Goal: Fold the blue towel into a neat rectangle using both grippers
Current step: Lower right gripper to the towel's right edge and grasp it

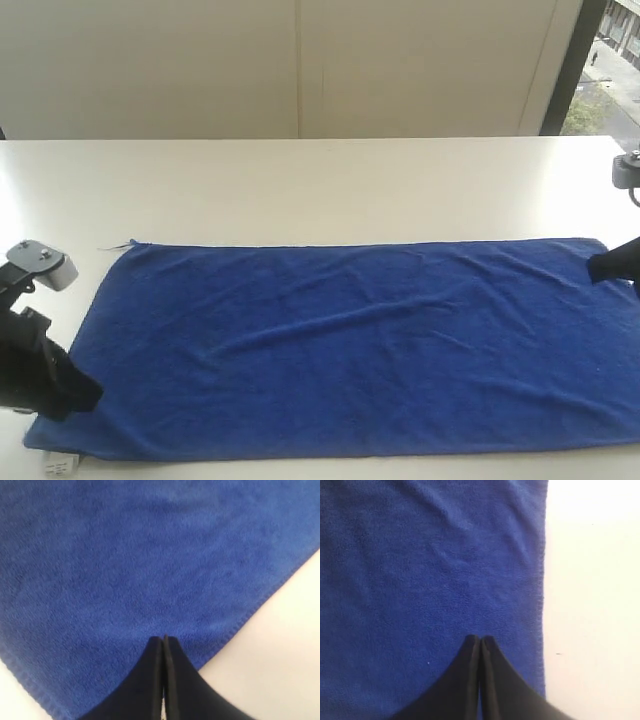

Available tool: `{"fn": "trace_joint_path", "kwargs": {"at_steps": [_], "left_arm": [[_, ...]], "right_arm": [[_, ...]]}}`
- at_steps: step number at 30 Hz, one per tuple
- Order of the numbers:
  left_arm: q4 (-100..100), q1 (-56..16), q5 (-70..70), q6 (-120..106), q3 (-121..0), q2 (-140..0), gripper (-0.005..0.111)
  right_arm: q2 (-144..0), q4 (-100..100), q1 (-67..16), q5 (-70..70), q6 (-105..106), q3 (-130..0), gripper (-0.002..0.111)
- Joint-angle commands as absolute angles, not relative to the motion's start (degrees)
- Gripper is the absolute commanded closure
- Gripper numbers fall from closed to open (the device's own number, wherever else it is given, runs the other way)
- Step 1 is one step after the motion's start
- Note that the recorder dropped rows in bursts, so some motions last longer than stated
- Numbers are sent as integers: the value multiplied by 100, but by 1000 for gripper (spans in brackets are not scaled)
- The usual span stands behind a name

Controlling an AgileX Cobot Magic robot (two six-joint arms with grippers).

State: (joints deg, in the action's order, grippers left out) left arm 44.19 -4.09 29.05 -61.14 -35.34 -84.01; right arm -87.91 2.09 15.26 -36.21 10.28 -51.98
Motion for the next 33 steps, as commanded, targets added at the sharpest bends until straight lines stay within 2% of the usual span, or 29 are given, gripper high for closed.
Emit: {"fn": "trace_joint_path", "kwargs": {"at_steps": [1, 11, 16, 21, 28, 33], "left_arm": [[4318, -415, 2982, -6143, -3334, -8569, 107], [3674, -415, 2804, -6115, -2932, -8761, 107], [2726, -415, 2796, -5055, -2872, -8761, 107], [2868, -415, 3745, -4923, -3500, -8198, 107], [3766, -415, 3269, -4923, -3741, -7668, 107], [4186, -415, 3871, -5264, -3904, -7247, 107]], "right_arm": [[-8978, -68, 1510, -3501, 1244, -5213, 108], [-8976, -379, 1510, -3463, 1497, -5213, 108], [-8976, -826, 1510, -3463, 1821, -5226, 108], [-8976, -870, 1510, -3500, 1821, -5275, 108], [-8976, -883, 1510, -3445, 1914, -5275, 108], [-9329, -922, 1827, -3277, 1875, -5475, 108]]}}
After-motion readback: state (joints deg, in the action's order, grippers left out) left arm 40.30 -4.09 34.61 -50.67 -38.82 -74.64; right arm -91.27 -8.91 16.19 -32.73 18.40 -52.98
